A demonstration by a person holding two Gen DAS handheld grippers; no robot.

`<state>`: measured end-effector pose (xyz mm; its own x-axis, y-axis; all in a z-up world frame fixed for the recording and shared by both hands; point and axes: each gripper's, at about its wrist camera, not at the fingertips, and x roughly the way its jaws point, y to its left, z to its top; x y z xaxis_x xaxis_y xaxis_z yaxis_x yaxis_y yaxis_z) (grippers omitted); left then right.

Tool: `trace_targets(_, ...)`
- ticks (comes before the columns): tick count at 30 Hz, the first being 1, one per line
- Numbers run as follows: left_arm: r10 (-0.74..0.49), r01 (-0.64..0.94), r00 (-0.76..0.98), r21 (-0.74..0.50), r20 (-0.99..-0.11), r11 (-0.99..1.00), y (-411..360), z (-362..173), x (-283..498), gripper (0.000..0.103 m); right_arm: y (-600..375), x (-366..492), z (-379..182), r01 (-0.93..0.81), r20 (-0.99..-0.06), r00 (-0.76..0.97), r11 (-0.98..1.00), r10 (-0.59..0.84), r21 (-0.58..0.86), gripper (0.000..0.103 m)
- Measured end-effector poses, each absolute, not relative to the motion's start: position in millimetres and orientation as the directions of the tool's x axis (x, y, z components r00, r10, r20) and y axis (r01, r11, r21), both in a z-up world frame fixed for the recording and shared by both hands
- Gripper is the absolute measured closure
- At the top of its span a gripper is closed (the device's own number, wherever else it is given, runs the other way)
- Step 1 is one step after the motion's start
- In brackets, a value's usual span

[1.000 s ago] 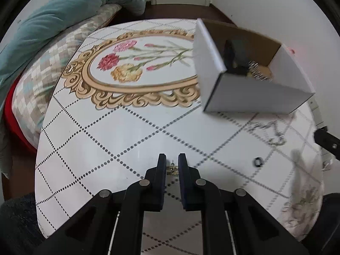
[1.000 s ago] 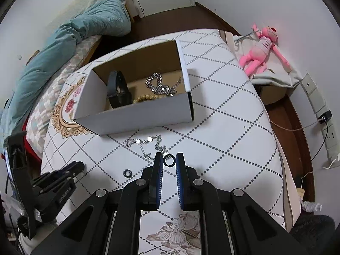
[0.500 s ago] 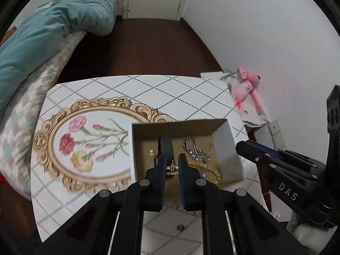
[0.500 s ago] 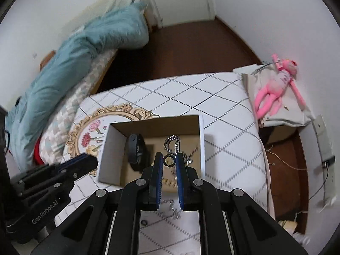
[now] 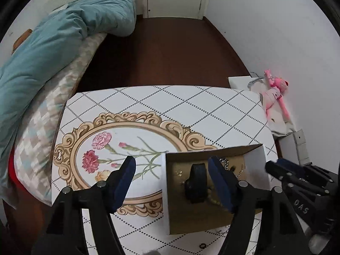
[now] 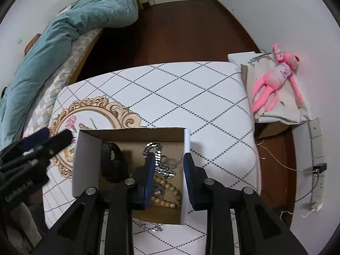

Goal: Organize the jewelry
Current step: 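Open the left tool to release the earring while the right tool releases the black ring in the box, then grasp the silver chain bracelet with the right tool while the left tool grasps another black ring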

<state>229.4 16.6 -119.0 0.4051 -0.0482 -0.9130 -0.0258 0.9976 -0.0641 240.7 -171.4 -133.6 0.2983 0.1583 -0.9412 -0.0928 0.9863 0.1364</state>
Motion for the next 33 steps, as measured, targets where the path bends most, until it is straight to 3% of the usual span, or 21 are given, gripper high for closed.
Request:
trace_targets(2, -0.031, -0.030, 0.413, -0.047, -0.910, 0.998, 17.7, -119.3, 225.0, 0.016, -173.5, 236.2, -131.0, -0.080, -0.941, 0.316, 0.991, 0.123, 0.103, 0.065)
trace_targets(4, -0.010, -0.035, 0.435, -0.028, -0.900, 0.999, 19.1, -118.2, 219.2, 0.004, -174.6, 229.8, -128.0, -0.059, -0.937, 0.341, 0.997, 0.073, 0.056, 0.032)
trace_targets(6, 0.018, -0.041, 0.461, -0.001, -0.887, 0.999, 19.7, -116.1, 213.0, 0.000, -177.0, 224.0, -125.7, -0.052, -0.932, 0.360, 0.998, 0.049, 0.033, 0.007)
trace_targets(7, 0.026, -0.042, 0.466, 0.007, -0.885, 0.999, 19.6, -114.9, 210.9, 0.000, -177.3, 221.3, -125.1, -0.050, -0.930, 0.366, 0.999, 0.036, 0.019, 0.004)
trace_targets(21, 0.012, -0.063, 0.533, -0.026, -0.846, 0.998, 22.6, -76.9, 167.8, 0.000, -179.3, 172.0, -85.4, -0.037, -0.884, 0.466, 0.998, -0.035, -0.059, 0.000)
trace_targets(28, 0.006, -0.061, 0.566, -0.035, -0.824, 0.998, 26.0, -60.4, 146.1, 0.000, -179.6, 146.2, -63.4, -0.042, -0.862, 0.507, 0.999, -0.006, -0.032, 0.000)
trace_targets(33, 0.021, -0.075, 0.546, -0.023, -0.838, 0.997, 31.1, -76.5, 128.1, 0.000, -180.2, 125.5, -85.8, -0.058, -0.885, 0.464, 0.998, 0.044, 0.019, 0.000)
